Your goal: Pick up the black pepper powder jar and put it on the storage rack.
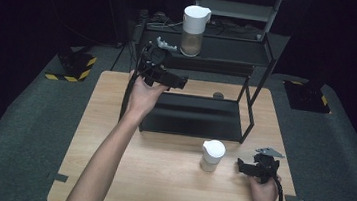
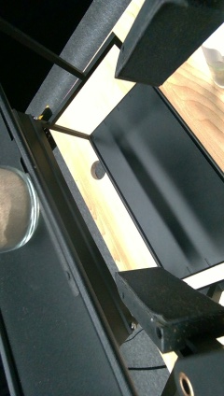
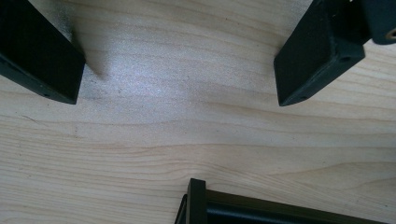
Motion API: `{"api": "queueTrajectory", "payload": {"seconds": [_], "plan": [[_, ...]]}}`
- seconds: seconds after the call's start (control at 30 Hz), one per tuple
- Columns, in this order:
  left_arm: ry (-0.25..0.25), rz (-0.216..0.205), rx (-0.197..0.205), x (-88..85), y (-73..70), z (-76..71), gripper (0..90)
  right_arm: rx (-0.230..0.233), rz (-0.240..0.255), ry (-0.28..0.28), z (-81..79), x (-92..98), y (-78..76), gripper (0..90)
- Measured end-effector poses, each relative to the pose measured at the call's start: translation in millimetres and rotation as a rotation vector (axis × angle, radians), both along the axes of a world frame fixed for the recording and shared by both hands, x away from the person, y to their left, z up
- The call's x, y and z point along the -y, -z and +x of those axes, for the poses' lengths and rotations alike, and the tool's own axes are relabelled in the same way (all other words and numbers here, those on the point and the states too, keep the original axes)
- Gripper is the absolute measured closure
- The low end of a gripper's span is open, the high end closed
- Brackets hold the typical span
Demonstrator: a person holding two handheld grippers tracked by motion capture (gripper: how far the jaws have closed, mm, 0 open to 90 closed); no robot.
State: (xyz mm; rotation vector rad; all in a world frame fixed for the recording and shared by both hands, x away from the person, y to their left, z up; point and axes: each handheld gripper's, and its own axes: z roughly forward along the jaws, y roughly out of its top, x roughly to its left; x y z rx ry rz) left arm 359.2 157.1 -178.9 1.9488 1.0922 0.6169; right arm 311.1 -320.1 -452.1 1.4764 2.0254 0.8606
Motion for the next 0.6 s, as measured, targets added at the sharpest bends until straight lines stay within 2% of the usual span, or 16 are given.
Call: {"api": "queueTrajectory", "payload": {"seconds": [0.3,0.4,0.6], "plan": [[0.019,0.004,-0.014,2.3,15.6,-2.3,4.6,0.0,0.0,0.0,0.0,0.0,0.0,1.1],[0.019,0.004,-0.004,1.1,23.0,-5.1,4.7,0.0,0.0,0.0,0.0,0.0,0.0,1.1],[0.023,0.009,-0.008,-1.9,30.8,-8.2,4.8,0.0,0.0,0.0,0.0,0.0,0.0,1.1]]}}
